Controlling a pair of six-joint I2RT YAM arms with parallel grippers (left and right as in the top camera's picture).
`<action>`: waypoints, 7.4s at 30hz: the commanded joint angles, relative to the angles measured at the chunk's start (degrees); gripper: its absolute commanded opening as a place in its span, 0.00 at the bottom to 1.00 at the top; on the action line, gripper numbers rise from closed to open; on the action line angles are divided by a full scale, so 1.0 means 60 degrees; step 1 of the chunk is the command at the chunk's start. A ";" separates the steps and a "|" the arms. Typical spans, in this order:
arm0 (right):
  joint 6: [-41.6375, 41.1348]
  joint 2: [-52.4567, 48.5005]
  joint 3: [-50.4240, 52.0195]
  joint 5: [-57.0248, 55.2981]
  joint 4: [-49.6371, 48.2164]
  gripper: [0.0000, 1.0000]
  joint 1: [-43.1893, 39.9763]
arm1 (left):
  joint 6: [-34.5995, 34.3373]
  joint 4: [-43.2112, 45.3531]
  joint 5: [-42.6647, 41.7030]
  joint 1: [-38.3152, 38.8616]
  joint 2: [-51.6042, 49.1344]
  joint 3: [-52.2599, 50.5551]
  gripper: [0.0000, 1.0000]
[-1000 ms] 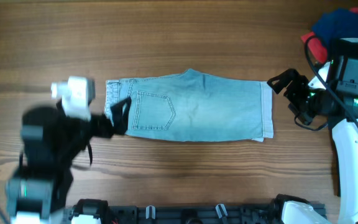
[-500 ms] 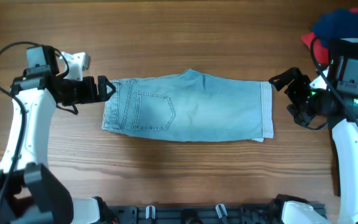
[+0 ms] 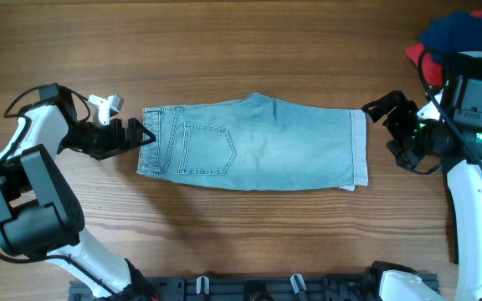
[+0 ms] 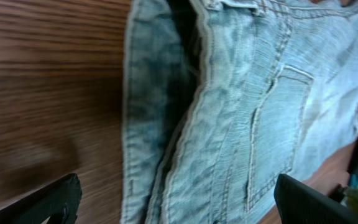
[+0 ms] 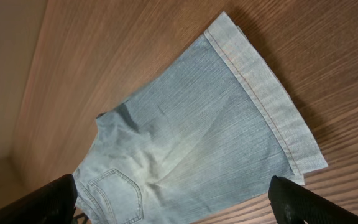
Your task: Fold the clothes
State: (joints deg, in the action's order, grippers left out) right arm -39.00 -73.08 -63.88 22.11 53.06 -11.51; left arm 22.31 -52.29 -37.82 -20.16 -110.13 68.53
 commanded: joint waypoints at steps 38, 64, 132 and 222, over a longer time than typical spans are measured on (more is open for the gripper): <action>-0.0106 -0.0051 0.0007 0.0106 -0.0018 1.00 0.0047 | -0.4280 -0.0284 0.1654 -0.0769 0.0317 0.0903 0.04; -0.0106 -0.0051 0.0007 0.0106 -0.0018 1.00 0.0047 | -0.7122 -0.2605 0.8120 0.6499 0.2943 0.3974 0.04; -0.0106 -0.0051 0.0007 0.0106 -0.0018 1.00 0.0047 | -0.3497 -0.2586 0.4663 0.7817 -0.0849 0.5759 0.11; -0.0106 -0.0051 0.0007 0.0109 -0.0018 1.00 0.0047 | -1.3089 0.6699 -0.0987 -0.4222 -0.3836 0.3366 0.04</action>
State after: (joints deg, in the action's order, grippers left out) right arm -39.03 -73.08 -63.88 22.11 53.06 -11.51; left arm -53.19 -11.92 -38.37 -42.00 -133.82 90.28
